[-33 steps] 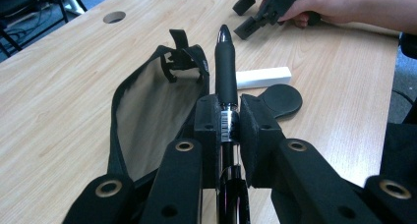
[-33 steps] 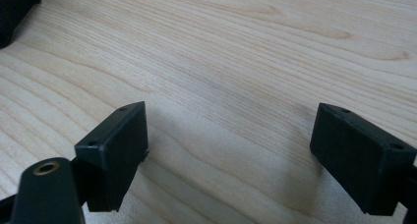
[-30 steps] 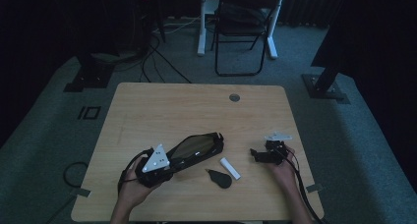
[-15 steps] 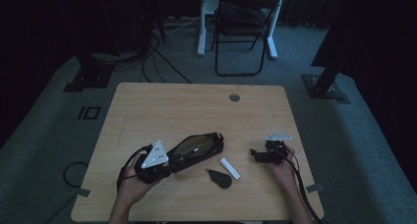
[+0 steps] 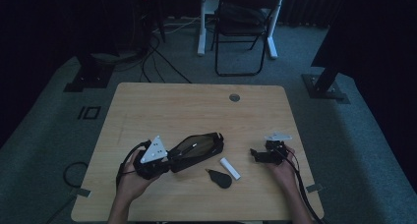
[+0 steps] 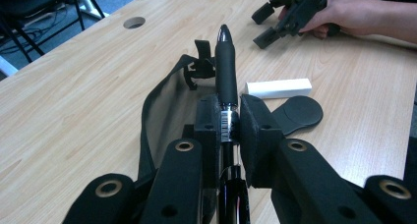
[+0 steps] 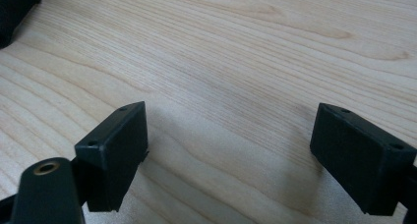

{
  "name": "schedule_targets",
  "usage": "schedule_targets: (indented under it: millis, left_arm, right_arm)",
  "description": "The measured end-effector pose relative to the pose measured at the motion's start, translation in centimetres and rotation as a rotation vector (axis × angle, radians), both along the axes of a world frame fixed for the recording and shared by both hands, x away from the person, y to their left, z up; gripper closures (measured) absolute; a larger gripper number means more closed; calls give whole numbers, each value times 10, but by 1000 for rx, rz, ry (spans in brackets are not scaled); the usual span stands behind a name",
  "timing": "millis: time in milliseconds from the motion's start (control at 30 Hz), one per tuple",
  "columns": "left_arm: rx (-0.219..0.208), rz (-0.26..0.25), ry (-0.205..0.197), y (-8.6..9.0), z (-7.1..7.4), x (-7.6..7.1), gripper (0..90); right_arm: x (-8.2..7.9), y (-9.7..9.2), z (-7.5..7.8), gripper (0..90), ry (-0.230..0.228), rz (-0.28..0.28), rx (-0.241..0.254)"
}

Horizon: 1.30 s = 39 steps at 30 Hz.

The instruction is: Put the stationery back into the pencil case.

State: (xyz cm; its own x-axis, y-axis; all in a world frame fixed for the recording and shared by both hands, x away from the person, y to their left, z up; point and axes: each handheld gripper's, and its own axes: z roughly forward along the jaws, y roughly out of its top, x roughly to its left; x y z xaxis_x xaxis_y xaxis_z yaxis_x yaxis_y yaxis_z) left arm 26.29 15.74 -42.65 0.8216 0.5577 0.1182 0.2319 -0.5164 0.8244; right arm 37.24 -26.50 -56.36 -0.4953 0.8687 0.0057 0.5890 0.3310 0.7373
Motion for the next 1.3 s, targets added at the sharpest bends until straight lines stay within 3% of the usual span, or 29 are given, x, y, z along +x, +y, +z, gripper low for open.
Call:
schedule_targets:
  millis: [1300]
  left_arm:
    - [9,32,-41,-6,7,21,793]
  right_arm:
    - [0,0,0,143,0,0,0]
